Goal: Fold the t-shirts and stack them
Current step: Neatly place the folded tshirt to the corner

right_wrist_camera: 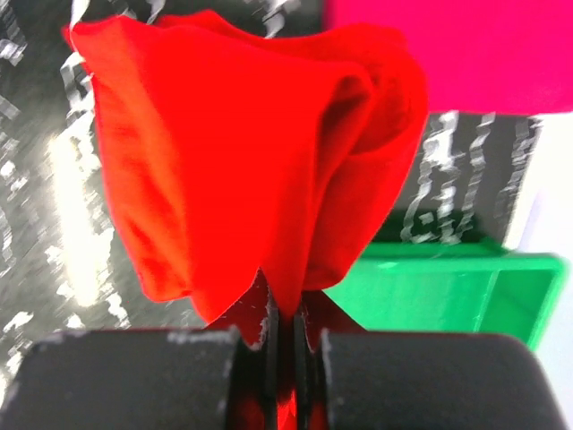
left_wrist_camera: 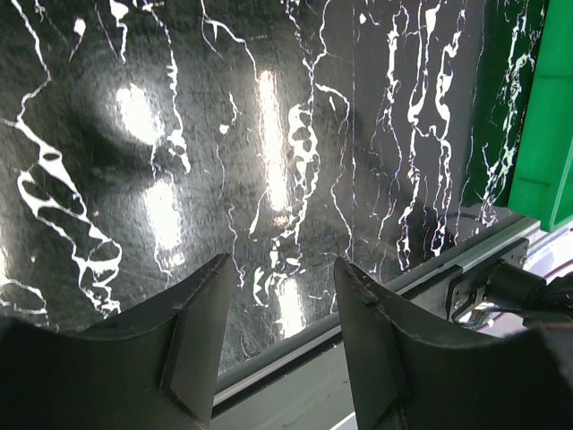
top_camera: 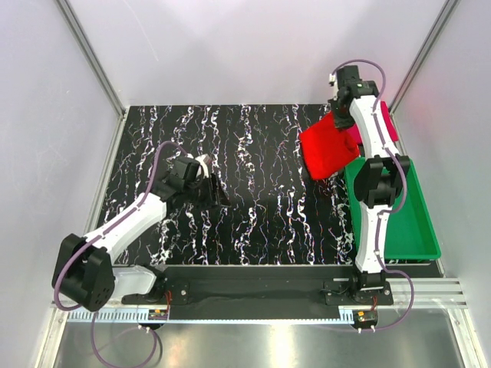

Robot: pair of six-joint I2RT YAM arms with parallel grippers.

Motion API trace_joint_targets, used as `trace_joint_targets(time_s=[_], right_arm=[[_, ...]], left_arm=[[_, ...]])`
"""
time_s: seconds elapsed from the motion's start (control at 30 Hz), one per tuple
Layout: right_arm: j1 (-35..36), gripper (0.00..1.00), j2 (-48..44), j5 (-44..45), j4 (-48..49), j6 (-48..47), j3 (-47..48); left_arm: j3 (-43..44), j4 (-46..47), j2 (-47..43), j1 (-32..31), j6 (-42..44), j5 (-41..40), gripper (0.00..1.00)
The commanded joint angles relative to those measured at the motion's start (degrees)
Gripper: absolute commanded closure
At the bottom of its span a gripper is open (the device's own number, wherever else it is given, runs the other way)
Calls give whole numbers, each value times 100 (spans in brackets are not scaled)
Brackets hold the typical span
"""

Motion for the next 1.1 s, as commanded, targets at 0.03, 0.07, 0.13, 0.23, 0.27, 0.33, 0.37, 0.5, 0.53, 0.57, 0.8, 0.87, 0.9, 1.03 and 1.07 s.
trace_joint_targets(time_s=[0.03,0.07,0.13,0.23,0.27,0.33,0.37,0.5,0.53,0.57,0.8,0.87,0.9,1.03,1.07], right_arm=[[-222,100,172,-153,147,-447,768],[-231,100,234,-163,147,-491,838],[-283,100,418,-180,147,-526,1084],[-345,100,629,-207,182,-517,1549],[-354,100,673,-180,208,-517,1664],[-407,100,744,-189,366,-570,1911],[-415,100,753,-241,445,-631,1946],[-468,100,823,-391,630,-772,2140],[-486,100,823,-382,630,-764,2175],[-495,100,814,-365,621,-790,2184],[-530,100,735,-391,639,-843,2298],[-530,100,639,-391,639,-878,2254],[-530,100,604,-391,639,-887,2246],[-521,100,507,-400,665,-904,2210],[-538,100,507,-391,674,-913,2219]], left_arm=[[310,236,284,101,165,384,47],[310,253,337,110,173,410,47],[318,253,460,162,199,463,47],[336,253,548,224,235,507,47],[362,253,575,250,270,516,47],[406,236,671,312,305,586,47],[450,236,698,330,314,604,47],[547,227,952,356,331,718,47],[556,227,979,356,331,735,47],[556,227,1014,365,331,753,47],[564,236,1190,356,349,814,48],[582,236,1199,365,367,823,48],[582,236,1208,356,384,823,48],[564,244,1243,365,384,858,48],[547,253,1252,356,384,867,48]])
